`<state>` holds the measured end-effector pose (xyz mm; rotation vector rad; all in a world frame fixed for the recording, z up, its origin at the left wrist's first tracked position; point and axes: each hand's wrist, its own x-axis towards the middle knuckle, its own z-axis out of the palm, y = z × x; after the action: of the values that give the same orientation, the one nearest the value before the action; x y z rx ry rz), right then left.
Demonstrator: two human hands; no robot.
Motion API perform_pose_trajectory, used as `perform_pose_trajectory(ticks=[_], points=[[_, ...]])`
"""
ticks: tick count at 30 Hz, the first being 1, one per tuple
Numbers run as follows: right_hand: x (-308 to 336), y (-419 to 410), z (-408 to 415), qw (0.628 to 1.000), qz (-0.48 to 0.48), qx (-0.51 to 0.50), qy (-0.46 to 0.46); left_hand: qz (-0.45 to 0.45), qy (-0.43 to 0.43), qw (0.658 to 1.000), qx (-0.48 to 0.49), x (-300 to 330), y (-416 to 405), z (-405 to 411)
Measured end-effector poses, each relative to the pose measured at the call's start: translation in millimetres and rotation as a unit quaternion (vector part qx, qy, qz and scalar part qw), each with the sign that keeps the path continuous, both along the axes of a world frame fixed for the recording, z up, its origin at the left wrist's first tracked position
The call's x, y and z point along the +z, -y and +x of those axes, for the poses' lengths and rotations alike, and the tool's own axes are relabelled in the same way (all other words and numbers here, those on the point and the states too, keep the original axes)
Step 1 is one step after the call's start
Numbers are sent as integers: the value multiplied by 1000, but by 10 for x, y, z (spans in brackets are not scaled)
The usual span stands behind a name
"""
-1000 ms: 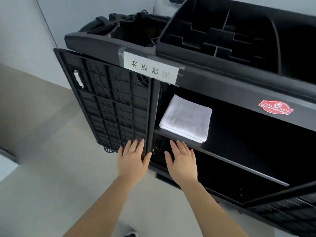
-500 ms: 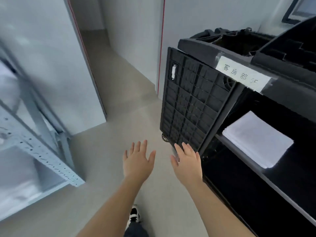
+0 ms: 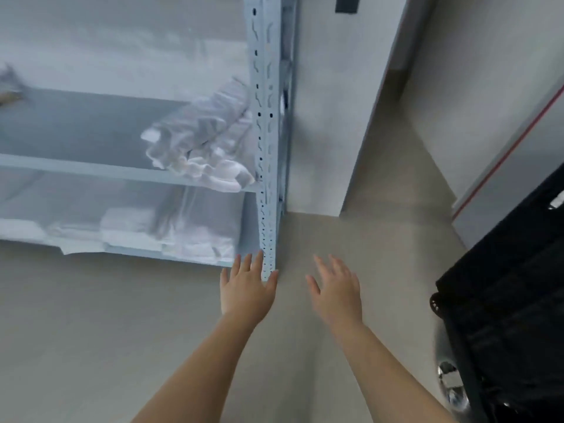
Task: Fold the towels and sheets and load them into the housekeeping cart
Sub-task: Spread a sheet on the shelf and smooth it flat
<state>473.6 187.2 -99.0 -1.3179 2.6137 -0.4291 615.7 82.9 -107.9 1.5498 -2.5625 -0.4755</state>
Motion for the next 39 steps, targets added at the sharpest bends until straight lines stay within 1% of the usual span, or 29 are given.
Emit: perform_pose_trajectory(ticks=[4,7,13,19,26,30,34,39], points=[[28,648,540,998,-10,67,4,-5,-10,997,71,20,433,656],[20,1139,1035,995,-11,103,-5,-7,-17,994,105,30,756,1163],[24,2043,2025,991,-23,132,1,-4,-26,990,135,61,1558,2160],[121,2769,2679,990,-25,138,-13,-4,-32,989,143,114,2293,2892],[180,3360,3018,990,-6,141,-29,-7,-48,990,136,154,2909,3213],[144,3747,3107,989,-3,146,-26,-9,-41,991,129,116,3289,3287],[65,4223,3071,990,-4,141,-22,-14,-29,993,112,78,3769,3262],[-42,5004,2870,992,-9,120,-29,-34,-9,997,69,41,4584,3056]])
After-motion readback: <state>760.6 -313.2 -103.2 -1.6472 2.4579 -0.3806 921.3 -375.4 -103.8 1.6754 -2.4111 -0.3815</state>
